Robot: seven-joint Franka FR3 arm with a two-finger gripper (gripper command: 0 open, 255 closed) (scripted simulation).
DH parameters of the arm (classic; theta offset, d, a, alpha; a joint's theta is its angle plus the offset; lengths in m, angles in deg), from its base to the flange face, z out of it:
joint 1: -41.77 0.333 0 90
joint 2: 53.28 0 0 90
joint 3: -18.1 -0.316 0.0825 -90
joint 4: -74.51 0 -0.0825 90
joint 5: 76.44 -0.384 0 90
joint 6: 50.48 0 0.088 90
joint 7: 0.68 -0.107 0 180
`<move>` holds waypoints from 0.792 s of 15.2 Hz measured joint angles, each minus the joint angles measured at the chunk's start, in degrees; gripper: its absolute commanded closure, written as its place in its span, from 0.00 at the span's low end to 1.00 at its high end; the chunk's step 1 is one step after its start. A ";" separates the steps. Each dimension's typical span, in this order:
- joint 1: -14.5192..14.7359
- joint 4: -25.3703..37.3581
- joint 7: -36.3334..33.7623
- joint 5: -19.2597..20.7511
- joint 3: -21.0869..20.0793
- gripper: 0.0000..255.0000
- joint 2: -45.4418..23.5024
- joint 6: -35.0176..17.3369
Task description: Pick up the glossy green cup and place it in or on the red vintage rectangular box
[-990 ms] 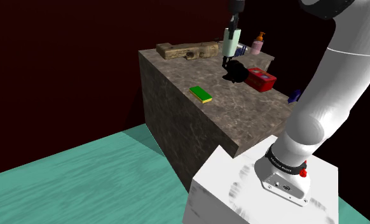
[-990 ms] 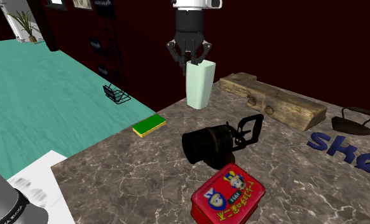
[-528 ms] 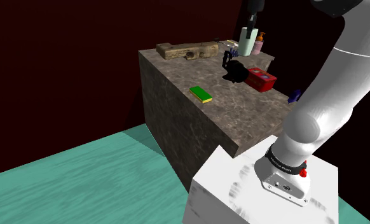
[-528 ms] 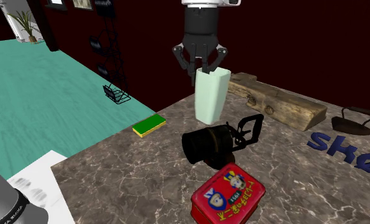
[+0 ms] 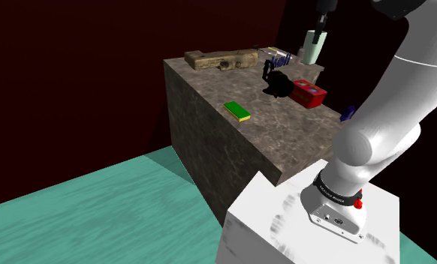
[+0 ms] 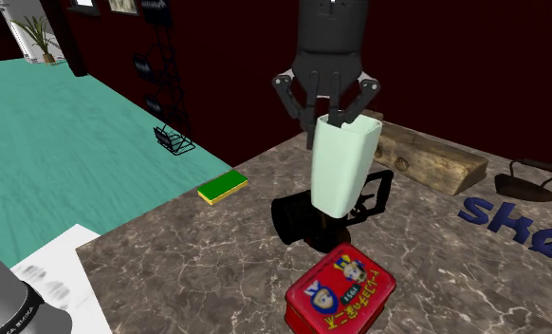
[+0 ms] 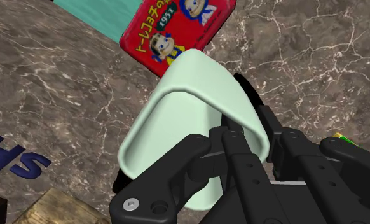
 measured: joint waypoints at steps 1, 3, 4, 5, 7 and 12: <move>-0.75 -0.27 1.33 -0.09 0.60 1.00 -0.17 -0.49; -2.74 0.90 4.83 -0.45 2.13 1.00 -0.82 -0.08; -3.37 0.94 5.91 -0.60 2.60 1.00 -1.07 -0.35; -3.60 0.63 6.29 -0.72 2.75 1.00 -1.30 -0.87; -3.57 -1.12 6.28 -0.57 2.76 1.00 -1.01 -2.35; -3.53 -5.02 6.16 -0.41 2.76 1.00 -0.72 -6.00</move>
